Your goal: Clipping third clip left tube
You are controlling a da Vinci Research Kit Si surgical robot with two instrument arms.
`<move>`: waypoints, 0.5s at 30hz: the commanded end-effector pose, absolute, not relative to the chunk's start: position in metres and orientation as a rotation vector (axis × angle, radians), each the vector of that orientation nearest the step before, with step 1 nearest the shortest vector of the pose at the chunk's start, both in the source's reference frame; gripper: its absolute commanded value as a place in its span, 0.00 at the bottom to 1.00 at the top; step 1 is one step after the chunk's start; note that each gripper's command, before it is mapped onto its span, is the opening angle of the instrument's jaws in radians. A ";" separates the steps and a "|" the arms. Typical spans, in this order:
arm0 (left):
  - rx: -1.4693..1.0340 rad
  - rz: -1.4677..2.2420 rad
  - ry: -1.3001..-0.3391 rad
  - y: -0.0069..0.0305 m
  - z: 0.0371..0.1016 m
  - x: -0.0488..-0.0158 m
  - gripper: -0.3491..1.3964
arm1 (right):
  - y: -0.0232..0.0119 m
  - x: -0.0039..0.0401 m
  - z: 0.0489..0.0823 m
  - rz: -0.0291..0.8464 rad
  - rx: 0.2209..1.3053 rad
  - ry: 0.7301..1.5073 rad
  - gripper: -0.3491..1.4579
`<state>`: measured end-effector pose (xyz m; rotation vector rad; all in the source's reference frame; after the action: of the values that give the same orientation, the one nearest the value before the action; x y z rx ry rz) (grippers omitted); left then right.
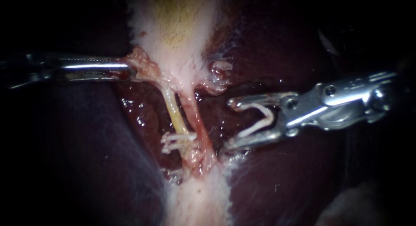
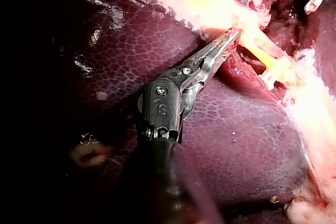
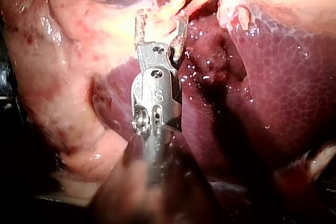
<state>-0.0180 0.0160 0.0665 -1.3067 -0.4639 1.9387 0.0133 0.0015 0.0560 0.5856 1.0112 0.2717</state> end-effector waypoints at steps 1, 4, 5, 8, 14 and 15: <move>-1.307 1.938 -0.464 0.0160 0.0665 -0.0180 0.00 | 0.0014 0.0138 0.0562 0.274 0.593 1.009 0.47; -1.307 1.938 -0.464 0.0160 0.0665 -0.0180 0.00 | 0.0011 0.0155 0.0569 0.292 0.607 1.005 0.47; -1.307 1.938 -0.464 0.0160 0.0665 -0.0180 0.00 | 0.0010 0.0160 0.0571 0.296 0.610 1.004 0.47; -1.306 1.938 -0.463 0.0160 0.0665 -0.0181 0.00 | 0.0005 0.0174 0.0584 0.304 0.627 1.001 0.47; -1.306 1.938 -0.463 0.0159 0.0664 -0.0181 0.00 | -0.0001 0.0194 0.0612 0.306 0.622 0.998 0.47; -1.306 1.938 -0.462 0.0159 0.0663 -0.0181 0.00 | -0.0001 0.0196 0.0616 0.307 0.620 0.997 0.47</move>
<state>-0.0181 0.0158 0.0664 -1.3060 -0.4628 1.9380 0.0198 0.0000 0.0621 0.6196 0.9973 0.3069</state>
